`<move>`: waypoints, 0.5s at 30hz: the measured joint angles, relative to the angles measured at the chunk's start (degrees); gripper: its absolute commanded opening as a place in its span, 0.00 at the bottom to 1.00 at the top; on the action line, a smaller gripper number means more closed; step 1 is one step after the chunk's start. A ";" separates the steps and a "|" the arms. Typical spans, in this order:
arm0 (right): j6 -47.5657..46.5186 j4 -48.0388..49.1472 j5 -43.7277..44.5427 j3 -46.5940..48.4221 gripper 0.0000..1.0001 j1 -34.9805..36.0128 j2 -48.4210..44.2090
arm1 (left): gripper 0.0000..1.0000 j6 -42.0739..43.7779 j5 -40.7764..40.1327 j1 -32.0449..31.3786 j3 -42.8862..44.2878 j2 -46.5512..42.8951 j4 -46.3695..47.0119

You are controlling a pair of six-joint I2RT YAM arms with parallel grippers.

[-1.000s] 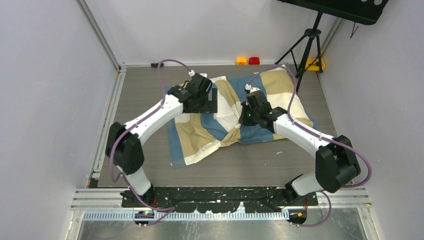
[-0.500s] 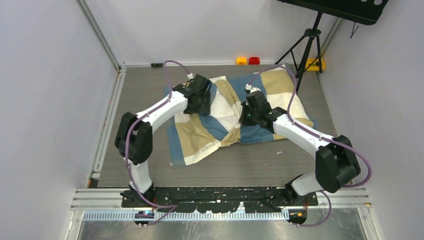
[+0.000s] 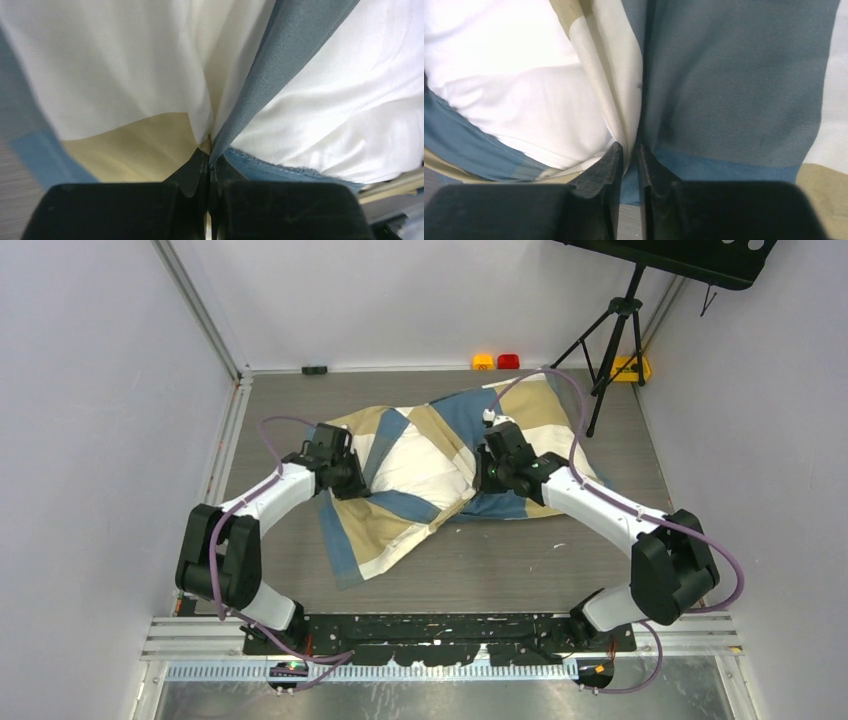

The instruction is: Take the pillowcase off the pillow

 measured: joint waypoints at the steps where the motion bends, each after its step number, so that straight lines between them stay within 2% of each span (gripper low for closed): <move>1: -0.39 -0.92 0.07 0.79 0.37 0.55 0.17 | 0.00 -0.28 2.19 0.13 -1.46 0.07 1.77; 6: -3.65 -5.97 2.75 9.66 0.62 6.78 2.45 | 0.00 -1.09 11.04 0.52 -5.90 0.17 8.15; 11: -5.29 -7.69 3.41 19.23 0.85 14.01 6.23 | 0.00 -0.90 13.55 0.90 -8.68 -1.09 12.04; 15: -5.73 -8.46 4.57 26.03 0.88 18.10 12.26 | 0.00 -0.85 14.91 0.85 -11.19 -4.68 12.87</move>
